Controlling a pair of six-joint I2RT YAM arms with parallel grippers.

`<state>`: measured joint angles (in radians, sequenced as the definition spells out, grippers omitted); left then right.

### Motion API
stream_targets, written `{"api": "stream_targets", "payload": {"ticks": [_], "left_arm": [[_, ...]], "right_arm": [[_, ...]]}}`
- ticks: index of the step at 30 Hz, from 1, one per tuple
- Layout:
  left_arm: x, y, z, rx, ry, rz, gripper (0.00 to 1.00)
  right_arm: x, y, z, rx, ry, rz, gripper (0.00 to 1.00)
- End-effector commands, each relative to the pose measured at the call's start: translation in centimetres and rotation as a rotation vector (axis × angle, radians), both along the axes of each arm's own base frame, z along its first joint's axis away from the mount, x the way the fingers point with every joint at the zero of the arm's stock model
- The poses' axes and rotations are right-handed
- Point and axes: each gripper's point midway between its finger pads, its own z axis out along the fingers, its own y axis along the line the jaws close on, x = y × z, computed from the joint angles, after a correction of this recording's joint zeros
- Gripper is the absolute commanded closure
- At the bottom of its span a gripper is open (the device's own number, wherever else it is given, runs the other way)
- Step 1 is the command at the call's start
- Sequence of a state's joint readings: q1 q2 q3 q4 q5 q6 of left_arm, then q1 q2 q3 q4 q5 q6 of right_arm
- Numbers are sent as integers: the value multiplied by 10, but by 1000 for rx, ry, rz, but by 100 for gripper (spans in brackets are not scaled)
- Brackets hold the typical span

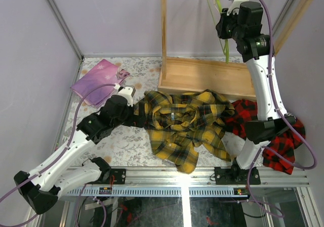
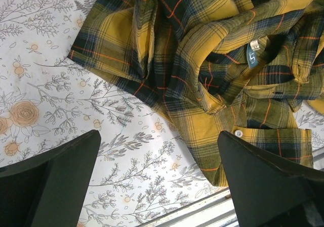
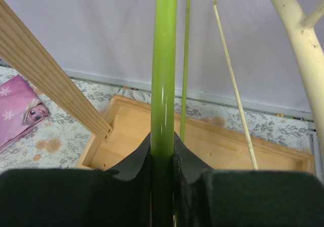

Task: Place the shirt on the hanger
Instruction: Pick up the hanger from the clothesline.

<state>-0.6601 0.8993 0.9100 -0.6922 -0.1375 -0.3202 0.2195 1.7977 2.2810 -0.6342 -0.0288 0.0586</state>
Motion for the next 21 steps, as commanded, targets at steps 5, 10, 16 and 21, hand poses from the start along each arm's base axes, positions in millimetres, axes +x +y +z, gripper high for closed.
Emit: {"api": "stream_targets", "payload": {"ticks": [5, 10, 16, 21], "left_arm": [[9, 5, 7, 2, -55, 31, 0], [11, 24, 18, 5, -122, 119, 0], [12, 42, 28, 7, -180, 204, 0], [10, 48, 35, -9, -226, 212, 0]], "right_arm": [[-49, -1, 109, 58, -321, 67, 100], [-79, -5, 103, 70, -290, 76, 100], [-128, 3, 44, 136, -168, 155, 100], [-163, 8, -3, 157, -69, 211, 100]]}}
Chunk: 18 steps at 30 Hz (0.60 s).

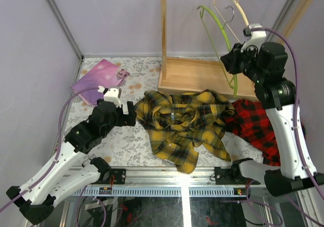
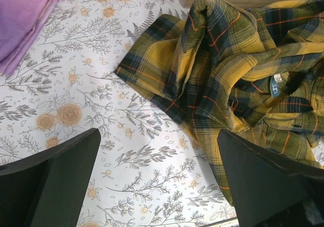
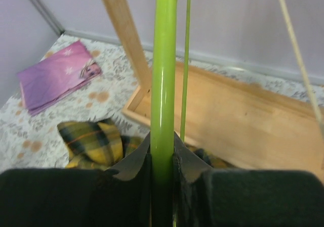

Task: Place the shirt on the hanger
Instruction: Pick up the hanger from the clothesline, then adjust the hanger.

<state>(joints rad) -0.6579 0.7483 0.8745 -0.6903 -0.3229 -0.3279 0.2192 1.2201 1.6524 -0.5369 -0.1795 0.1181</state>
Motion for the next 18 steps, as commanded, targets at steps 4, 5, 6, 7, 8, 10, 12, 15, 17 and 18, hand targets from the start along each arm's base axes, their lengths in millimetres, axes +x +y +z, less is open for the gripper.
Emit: {"api": "stream_targets", "payload": {"ticks": [4, 5, 6, 7, 8, 10, 12, 15, 17, 18], "left_arm": [[7, 10, 16, -28, -96, 52, 0], [8, 8, 18, -35, -100, 48, 0], [8, 7, 21, -42, -104, 47, 0], [9, 5, 26, -54, -111, 38, 0], [9, 0, 31, -65, -121, 19, 0], [12, -8, 42, -71, -162, -35, 2], [14, -17, 53, -52, -208, -112, 5], [13, -32, 69, -18, -275, -248, 6], [8, -43, 83, 5, -334, -357, 6], [4, -48, 92, 7, -366, -405, 7]], "right_arm": [[-44, 4, -19, 78, 3, 53, 100], [-50, 5, -26, 91, 24, 60, 100], [-58, 8, -31, 111, 43, 80, 100], [-65, 13, -38, 127, 63, 112, 100], [-73, 18, -42, 140, 78, 146, 100], [-87, 26, -52, 156, 120, 205, 100], [-102, 33, -61, 168, 158, 266, 100], [-127, 47, -71, 199, 226, 382, 100], [-147, 56, -79, 234, 277, 466, 100], [-154, 58, -83, 247, 294, 491, 100]]}}
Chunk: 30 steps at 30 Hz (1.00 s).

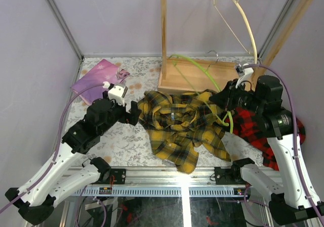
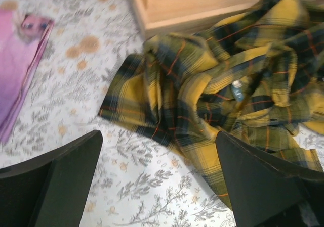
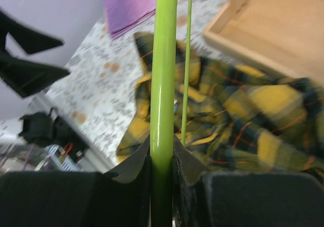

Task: Place the shirt on the hanger
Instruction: Adjust the hanger.

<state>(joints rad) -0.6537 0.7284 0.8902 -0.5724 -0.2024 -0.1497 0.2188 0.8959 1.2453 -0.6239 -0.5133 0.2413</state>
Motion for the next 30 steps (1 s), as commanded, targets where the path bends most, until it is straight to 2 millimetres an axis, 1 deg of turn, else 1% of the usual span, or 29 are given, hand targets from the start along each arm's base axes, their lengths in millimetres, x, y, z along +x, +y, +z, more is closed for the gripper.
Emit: {"api": "stream_targets", "payload": {"ticks": [1, 3, 6, 9, 12, 15, 19, 22, 25, 28, 29, 30], "left_arm": [[-7, -33, 71, -11, -260, -283, 10], [-19, -41, 92, -17, -345, -388, 14], [-41, -51, 121, -37, -482, -529, 15], [-54, -57, 137, -43, -569, -609, 14], [-52, -59, 136, -16, -566, -626, 13], [-46, -63, 131, -1, -531, -632, 13], [-48, -68, 130, -5, -527, -664, 14], [-44, -70, 125, 16, -524, -669, 14], [-43, -76, 121, 18, -508, -694, 15], [-47, -82, 120, 13, -507, -742, 15], [-46, -83, 121, 16, -510, -747, 15], [-46, -82, 123, 19, -517, -746, 15]], "right_arm": [[-48, 24, -2, 121, 68, 208, 100], [-57, 24, -10, 129, 88, 214, 100], [-68, 21, -17, 127, 110, 206, 100], [-72, 21, -24, 143, 129, 195, 100], [-66, 17, -42, 123, 150, 157, 100], [-61, 19, -50, 125, 167, 159, 100], [-50, 24, -47, 140, 160, 171, 100], [-45, 30, -42, 136, 143, 184, 100], [-46, 43, -39, 122, 141, 208, 100], [-53, 65, -36, 118, 129, 251, 100], [-58, 74, -35, 109, 122, 274, 100], [-61, 78, -33, 103, 113, 281, 100]]}}
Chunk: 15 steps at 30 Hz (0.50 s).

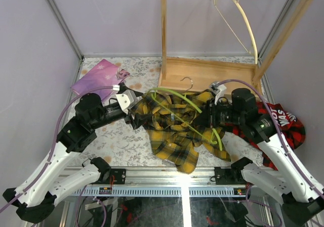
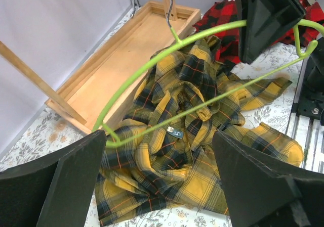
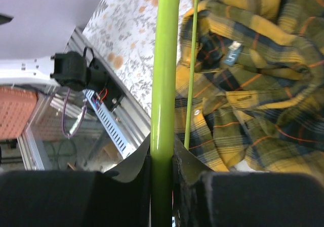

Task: Place the shirt on the hanger
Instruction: Adjust the hanger.

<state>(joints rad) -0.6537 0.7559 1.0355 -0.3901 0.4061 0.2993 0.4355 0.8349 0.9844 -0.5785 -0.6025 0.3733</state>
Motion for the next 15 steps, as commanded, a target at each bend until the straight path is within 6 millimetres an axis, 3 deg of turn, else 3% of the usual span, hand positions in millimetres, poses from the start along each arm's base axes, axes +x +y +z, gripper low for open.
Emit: {"api": "stream_targets", "payload": {"ticks": [1, 5, 9, 11, 15], "left_arm": [[-4, -4, 24, -18, -78, -50, 15], [-10, 1, 37, -29, -105, -51, 14], [-25, 3, 46, -45, -126, -99, 11], [-31, 1, 42, -21, -107, -134, 11], [-38, -2, 31, 38, -66, -190, 12]], "right_arm": [[-1, 27, 45, 63, -146, 33, 100], [-15, 41, 61, 111, -172, 120, 100], [-30, 49, 53, 117, -173, 207, 100], [-40, 54, 49, 142, -162, 259, 100], [-55, 60, 60, 204, -177, 332, 100]]}}
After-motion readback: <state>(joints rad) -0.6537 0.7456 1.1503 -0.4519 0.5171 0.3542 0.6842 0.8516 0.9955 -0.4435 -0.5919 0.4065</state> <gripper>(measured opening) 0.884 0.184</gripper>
